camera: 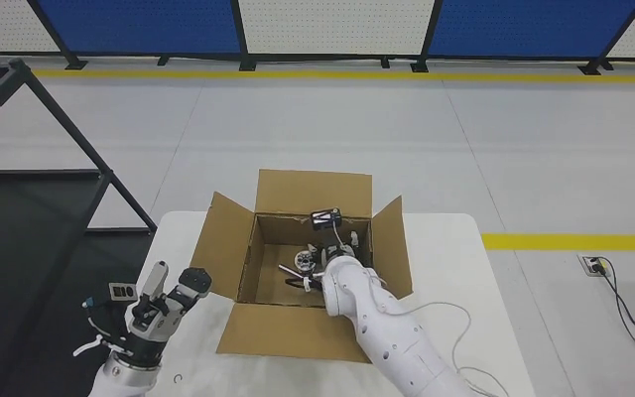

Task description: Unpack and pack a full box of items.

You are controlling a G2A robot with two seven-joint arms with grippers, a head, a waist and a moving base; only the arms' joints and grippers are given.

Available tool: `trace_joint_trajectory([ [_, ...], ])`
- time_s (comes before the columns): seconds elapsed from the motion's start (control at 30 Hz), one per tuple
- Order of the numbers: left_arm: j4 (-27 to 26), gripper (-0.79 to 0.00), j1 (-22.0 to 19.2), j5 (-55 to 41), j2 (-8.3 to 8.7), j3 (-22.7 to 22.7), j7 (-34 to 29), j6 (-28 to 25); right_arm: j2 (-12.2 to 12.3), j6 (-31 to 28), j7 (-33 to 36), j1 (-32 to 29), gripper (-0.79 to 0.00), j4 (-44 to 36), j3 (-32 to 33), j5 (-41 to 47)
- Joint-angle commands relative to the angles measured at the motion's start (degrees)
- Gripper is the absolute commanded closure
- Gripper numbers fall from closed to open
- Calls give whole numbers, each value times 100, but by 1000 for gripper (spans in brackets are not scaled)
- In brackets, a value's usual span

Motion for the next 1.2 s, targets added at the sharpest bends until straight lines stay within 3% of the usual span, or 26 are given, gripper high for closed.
trace_joint_trajectory([
  [0.0,-6,-785,-10,-3,-2,-13,-9,5,42,-24,32,-112,-785,-221,81,-107],
  [0.2,4,-785,-43,6,-12,-36,3,25,190,-351,0,-573,-785,-1150,302,-533],
  [0.63,-84,-785,138,-127,-9,-494,-39,-28,609,-1479,-116,-2506,-785,-4465,1011,-1570],
  [1.17,-128,-785,149,-106,-9,-518,-5,143,619,-1659,-137,-2624,-785,-4649,1057,-1428],
])
